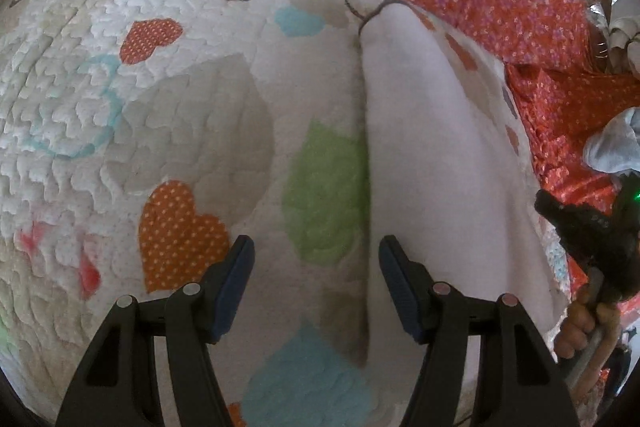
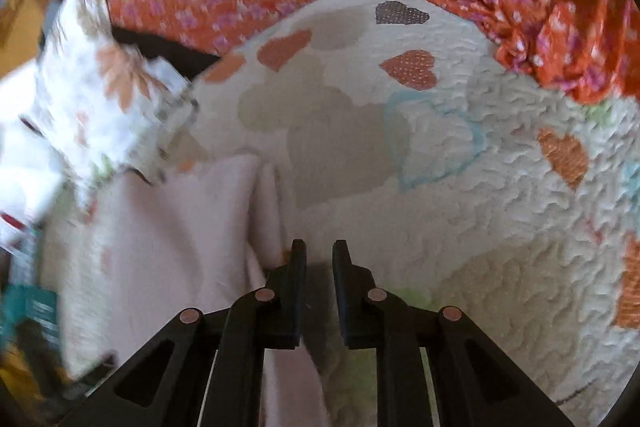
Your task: Fold small clothes
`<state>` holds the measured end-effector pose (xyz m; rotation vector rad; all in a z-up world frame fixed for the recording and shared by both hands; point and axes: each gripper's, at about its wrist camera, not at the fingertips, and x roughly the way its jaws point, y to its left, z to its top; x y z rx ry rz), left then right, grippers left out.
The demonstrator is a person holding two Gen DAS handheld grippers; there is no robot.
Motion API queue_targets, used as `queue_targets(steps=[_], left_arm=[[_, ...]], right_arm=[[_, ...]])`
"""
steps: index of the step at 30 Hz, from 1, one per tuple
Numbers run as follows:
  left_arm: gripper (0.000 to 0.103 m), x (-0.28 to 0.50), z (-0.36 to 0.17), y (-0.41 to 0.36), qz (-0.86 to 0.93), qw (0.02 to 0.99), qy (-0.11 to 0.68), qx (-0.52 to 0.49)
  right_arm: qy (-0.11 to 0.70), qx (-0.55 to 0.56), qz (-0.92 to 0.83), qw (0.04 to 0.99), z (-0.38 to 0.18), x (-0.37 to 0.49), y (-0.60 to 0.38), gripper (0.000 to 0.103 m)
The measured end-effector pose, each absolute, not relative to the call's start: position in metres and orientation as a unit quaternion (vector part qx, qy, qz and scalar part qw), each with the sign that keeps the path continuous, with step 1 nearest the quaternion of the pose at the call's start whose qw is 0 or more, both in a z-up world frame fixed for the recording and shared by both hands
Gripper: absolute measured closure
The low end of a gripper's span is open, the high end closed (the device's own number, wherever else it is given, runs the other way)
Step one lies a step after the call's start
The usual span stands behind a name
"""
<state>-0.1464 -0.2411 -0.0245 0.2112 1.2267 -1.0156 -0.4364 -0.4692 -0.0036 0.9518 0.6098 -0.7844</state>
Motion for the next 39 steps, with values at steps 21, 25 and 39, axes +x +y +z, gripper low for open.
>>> queue_targets(steps=[21,25,39], left_arm=[[0.023,-0.157,-0.019,-0.271,-0.453,0.71,0.527,0.112],[0.019,-0.148,-0.024,-0.262,-0.457,0.696,0.545,0.1],[0.019,-0.165,-0.008,-0.263,-0.508,0.696,0.496,0.109]], right_arm=[[0.409,0.307,-0.35,0.785,-0.019,-0.299,-0.493,0.078],[0.399,0.324,-0.357,0.78,-0.007,-0.318,-0.492,0.062],[0.408,0.374,-0.291,0.78,-0.005,-0.335,-0.464,0.07]])
